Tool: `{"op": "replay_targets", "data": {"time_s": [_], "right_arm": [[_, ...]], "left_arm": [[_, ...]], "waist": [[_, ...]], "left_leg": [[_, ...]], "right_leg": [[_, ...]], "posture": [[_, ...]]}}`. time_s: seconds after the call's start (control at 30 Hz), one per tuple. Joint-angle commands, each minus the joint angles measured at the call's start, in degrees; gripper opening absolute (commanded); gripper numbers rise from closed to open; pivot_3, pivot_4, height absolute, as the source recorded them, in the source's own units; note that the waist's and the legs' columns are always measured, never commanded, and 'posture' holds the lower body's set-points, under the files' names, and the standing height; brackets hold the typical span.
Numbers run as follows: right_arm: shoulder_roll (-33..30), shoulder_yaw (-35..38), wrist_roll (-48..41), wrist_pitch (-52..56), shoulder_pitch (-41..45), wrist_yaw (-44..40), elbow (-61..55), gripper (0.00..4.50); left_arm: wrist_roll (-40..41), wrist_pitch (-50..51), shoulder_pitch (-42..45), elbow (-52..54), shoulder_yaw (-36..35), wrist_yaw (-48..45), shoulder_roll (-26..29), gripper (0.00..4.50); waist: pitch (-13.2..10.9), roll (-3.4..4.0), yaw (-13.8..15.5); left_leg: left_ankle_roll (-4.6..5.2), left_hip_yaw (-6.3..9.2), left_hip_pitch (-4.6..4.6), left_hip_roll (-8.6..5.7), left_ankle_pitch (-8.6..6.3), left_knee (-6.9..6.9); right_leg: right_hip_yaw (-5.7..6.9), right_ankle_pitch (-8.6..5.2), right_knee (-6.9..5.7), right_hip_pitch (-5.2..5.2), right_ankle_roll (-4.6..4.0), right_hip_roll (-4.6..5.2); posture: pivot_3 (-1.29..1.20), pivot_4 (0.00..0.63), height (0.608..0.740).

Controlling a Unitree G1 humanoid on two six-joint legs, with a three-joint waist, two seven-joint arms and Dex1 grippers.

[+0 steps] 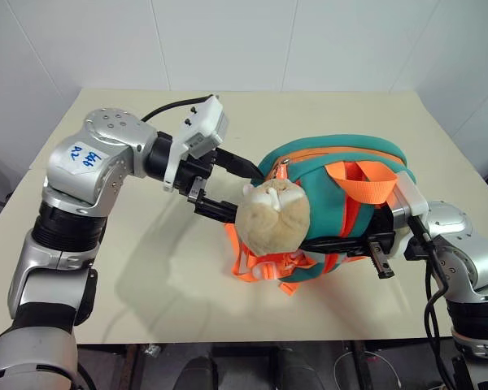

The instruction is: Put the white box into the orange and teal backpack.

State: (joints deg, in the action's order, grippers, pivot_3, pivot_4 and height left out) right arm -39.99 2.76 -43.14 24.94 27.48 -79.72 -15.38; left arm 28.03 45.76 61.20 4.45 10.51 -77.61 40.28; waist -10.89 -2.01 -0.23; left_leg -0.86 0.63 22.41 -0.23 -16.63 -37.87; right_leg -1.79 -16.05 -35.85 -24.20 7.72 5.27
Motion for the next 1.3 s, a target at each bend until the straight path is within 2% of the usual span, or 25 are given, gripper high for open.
{"op": "replay_targets", "data": {"time_s": [0.03,0.37,0.53,0.77,1.07,1.3], "right_arm": [[-0.31,0.98,-0.25,-1.21,0.84,-0.04,-0.91,0.50],[-0.61,1.39,-0.45,-1.19,0.06,-0.11,-1.72,0.50],[-0.58,1.24,-0.34,-1.20,0.52,-0.24,-1.31,0.50],[-0.82,1.28,-0.15,-1.15,1.04,-0.48,-0.66,0.50],[-0.96,1.29,-0.14,-0.93,1.69,-0.89,0.31,0.50],[-0.70,0.58,0.49,-1.12,3.03,-1.58,1.98,0.50]], "left_arm": [[1.76,1.18,-0.58,3.46,-1.65,-0.52,2.34,4.45],[2.29,2.61,-5.29,5.89,-4.18,-0.70,11.23,4.45],[5.24,4.62,-6.45,7.09,-7.14,-0.07,12.38,4.45],[19.52,14.86,-4.56,10.20,-17.78,7.67,7.43,4.45],[27.15,17.74,-8.60,19.06,-23.00,22.92,2.27,4.45],[28.68,16.46,-10.38,20.94,-23.04,34.41,-3.69,4.45]], "waist": [[0.00,0.00,-0.03],[0.00,0.01,0.00],[0.00,0.01,0.03],[-0.01,0.01,0.02],[0.00,0.01,-0.02],[0.00,0.01,0.07]], "left_leg": [[0.00,0.00,0.00,0.00,0.00,0.00],[0.02,0.00,-0.01,0.01,-0.01,0.00],[0.02,0.00,-0.01,0.00,-0.01,0.00],[0.03,0.03,-0.01,0.00,-0.02,-0.01],[0.01,0.03,-0.09,0.01,-0.02,-0.01],[-0.01,0.07,-0.24,-0.02,-0.02,-0.03]], "right_leg": [[0.00,0.00,0.00,0.00,0.00,0.00],[0.00,0.00,0.00,0.00,0.00,-0.01],[0.00,0.00,0.01,0.02,0.00,0.00],[0.02,0.00,0.00,0.04,0.00,0.03],[-0.02,0.00,0.00,0.09,0.00,0.05],[0.01,0.00,0.23,0.27,0.00,0.08]], "posture": [[0.00,0.150,0.740],[0.00,0.150,0.740],[0.00,0.150,0.740],[0.00,0.150,0.740],[0.00,0.150,0.740],[0.00,0.150,0.740]]}}
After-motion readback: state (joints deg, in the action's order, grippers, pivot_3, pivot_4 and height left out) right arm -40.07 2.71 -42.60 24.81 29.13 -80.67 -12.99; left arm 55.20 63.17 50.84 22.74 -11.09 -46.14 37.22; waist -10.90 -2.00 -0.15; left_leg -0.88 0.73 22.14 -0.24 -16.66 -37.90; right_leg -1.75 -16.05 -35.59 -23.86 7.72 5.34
